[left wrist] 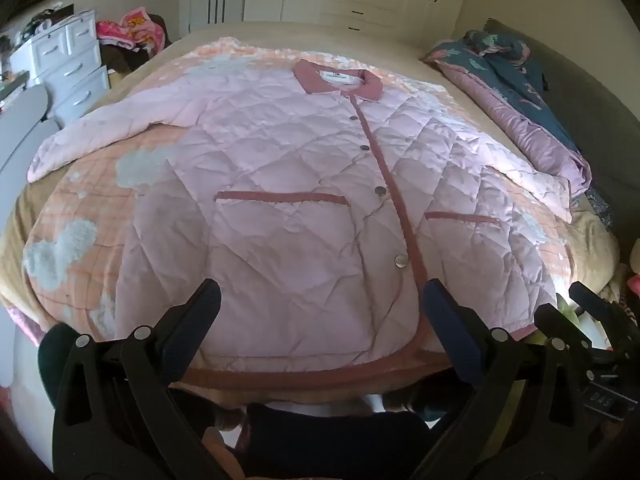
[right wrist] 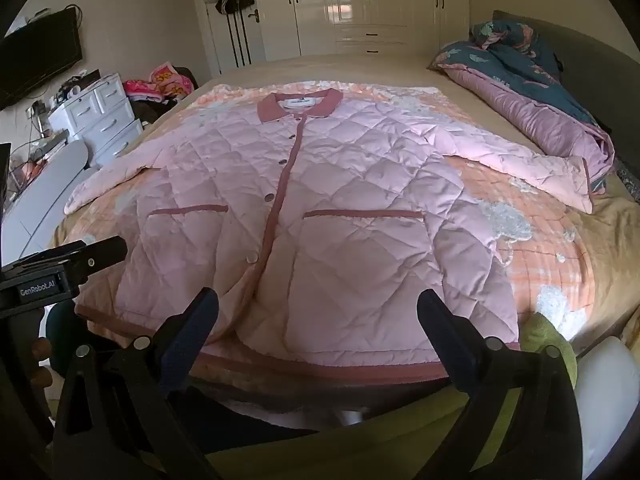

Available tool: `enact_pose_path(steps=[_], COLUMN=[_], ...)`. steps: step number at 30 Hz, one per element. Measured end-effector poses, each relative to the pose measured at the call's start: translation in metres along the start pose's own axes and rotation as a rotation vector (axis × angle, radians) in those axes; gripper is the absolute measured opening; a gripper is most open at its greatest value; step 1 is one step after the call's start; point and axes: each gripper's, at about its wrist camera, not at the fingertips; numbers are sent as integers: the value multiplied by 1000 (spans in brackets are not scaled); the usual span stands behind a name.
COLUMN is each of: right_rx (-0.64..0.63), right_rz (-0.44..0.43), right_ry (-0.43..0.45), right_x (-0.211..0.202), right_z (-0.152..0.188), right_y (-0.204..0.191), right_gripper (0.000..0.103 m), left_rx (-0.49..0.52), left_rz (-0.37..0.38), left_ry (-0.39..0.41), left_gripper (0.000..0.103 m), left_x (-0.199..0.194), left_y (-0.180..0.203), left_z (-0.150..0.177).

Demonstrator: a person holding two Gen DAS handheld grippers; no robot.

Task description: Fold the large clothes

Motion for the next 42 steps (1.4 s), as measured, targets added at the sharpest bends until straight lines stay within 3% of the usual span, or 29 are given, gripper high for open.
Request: enact_pose_path(steps=[35,40,41,42], right_rx=[-12,-9,-12,-11], right_rz=[6,6,6,7], right_ry=[25,28,26,26], right_x=[-7,-7,-5,-6], right_z=[1,0,0,0], right_y=[-1,-1,-2,-2], right_gripper=[99,99,99,99], left_rx=[4,2,1,2], left_rz=[19,22,21,13], left_ry=[-2,-5,-4,4], left_gripper=[95,95,95,95], left_x=[5,10,3,-2], left_y=[1,1,9,4], left_z=[-1,-4,-17,-2])
Point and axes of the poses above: each gripper's, at about its wrist camera, not at the fingertips, and x roughly the way its jaws point, y to its right, z to its underside, and after that the axes turned 11 degrees about x, right-handed
